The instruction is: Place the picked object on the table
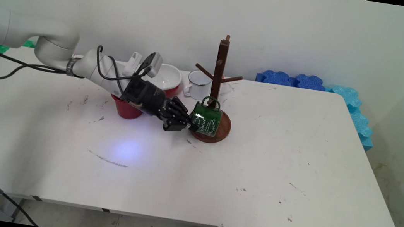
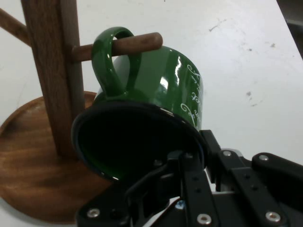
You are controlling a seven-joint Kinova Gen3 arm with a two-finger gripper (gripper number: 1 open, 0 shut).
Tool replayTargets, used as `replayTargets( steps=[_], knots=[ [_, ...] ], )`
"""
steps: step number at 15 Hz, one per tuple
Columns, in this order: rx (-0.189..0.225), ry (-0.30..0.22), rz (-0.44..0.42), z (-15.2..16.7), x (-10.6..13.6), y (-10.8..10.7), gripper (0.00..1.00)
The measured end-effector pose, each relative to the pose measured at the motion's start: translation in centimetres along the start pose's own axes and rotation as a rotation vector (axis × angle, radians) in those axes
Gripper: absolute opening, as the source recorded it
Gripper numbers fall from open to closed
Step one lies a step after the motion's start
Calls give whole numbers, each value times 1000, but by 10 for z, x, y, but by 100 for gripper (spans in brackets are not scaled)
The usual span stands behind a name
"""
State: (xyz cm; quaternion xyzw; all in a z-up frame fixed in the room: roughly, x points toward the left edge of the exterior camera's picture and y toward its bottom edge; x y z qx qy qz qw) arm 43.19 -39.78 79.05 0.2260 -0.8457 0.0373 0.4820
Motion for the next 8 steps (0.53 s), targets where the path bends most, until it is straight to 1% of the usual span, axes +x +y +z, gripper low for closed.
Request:
replayTargets(
  steps=[8],
  knots=[
    [0, -18, 55, -7, 5, 8, 0]
  ],
)
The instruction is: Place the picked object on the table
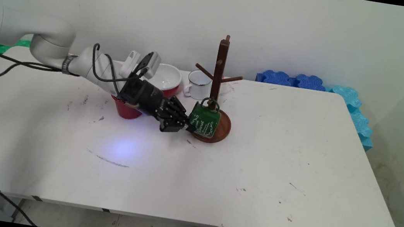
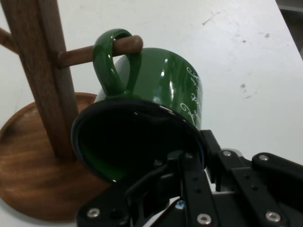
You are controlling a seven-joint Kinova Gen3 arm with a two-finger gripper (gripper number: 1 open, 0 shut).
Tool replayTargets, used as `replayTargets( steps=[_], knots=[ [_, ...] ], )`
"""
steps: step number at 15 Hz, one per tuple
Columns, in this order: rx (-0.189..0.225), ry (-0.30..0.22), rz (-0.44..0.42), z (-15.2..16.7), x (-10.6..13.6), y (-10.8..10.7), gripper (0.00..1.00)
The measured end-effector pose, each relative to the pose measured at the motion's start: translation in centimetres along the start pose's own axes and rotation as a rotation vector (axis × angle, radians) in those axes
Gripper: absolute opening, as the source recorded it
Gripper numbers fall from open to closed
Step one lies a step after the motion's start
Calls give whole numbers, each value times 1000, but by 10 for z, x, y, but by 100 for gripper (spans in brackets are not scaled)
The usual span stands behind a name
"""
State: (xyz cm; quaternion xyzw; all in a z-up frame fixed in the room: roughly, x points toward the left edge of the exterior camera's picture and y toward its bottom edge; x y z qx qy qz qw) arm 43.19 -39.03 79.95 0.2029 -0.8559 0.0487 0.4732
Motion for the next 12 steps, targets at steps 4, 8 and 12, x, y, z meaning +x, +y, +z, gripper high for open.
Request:
replayTargets(
  steps=[4, 8, 12],
  knots=[
    [-4, -3, 19, -3, 4, 4, 0],
    [-9, -3, 34, -5, 9, 9, 0],
    [-14, -5, 46, -8, 14, 13, 0]
  ],
)
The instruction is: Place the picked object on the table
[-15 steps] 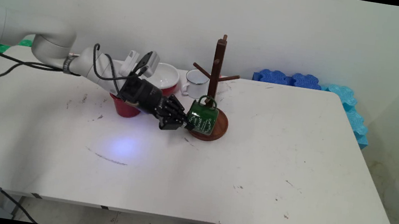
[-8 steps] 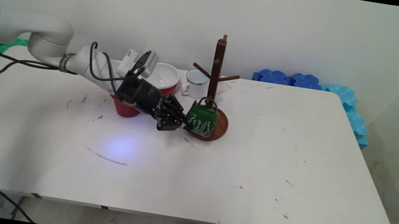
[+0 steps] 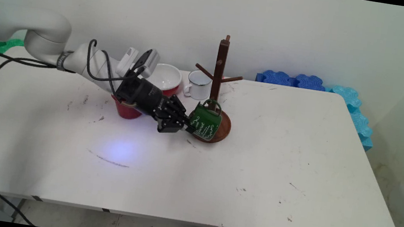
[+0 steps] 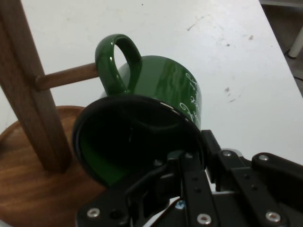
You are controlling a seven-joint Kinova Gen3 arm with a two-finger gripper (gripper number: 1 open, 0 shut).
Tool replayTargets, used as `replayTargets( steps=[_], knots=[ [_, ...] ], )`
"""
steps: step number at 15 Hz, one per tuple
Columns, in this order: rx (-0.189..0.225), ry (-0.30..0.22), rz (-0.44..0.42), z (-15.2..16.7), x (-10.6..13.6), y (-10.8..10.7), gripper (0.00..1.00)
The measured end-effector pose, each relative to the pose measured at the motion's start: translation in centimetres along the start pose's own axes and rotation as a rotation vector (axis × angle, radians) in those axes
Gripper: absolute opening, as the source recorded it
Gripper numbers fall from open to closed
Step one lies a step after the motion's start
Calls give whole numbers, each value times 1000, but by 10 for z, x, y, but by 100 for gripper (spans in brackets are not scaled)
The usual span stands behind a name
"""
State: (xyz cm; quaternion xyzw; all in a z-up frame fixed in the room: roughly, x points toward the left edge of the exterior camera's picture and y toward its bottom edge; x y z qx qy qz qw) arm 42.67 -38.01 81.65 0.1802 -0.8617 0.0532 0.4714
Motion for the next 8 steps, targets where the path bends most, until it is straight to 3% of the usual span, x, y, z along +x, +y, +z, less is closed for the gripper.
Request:
replayTargets(
  steps=[8],
  knots=[
    [-3, -14, 17, -11, 8, 8, 0]
  ],
)
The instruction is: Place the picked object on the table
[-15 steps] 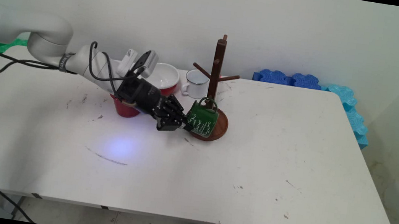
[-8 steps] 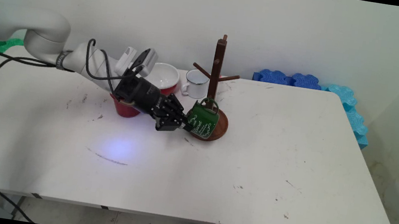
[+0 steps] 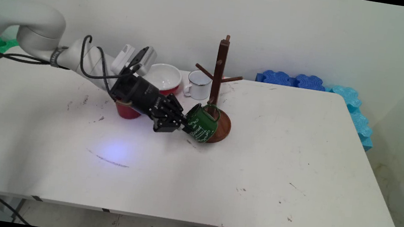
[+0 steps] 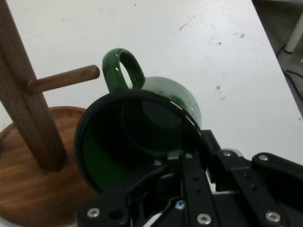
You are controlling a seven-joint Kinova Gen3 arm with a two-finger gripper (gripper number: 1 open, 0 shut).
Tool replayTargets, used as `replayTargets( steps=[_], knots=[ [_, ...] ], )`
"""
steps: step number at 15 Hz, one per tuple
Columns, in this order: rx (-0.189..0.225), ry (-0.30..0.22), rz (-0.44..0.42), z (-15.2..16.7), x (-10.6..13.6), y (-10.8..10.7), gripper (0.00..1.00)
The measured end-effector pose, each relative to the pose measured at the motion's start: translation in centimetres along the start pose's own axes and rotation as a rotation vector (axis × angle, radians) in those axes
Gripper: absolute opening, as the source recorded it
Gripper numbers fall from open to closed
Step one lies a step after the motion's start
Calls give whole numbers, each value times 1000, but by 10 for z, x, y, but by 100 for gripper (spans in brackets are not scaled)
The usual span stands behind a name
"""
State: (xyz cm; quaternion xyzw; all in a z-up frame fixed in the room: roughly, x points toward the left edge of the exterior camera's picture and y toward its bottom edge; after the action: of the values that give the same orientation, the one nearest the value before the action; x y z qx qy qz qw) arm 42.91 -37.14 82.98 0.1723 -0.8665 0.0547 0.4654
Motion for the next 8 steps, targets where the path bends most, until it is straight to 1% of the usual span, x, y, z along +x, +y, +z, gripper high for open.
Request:
replayTargets(
  steps=[8],
  knots=[
    [4, -23, 16, -19, 8, 11, 0]
  ],
)
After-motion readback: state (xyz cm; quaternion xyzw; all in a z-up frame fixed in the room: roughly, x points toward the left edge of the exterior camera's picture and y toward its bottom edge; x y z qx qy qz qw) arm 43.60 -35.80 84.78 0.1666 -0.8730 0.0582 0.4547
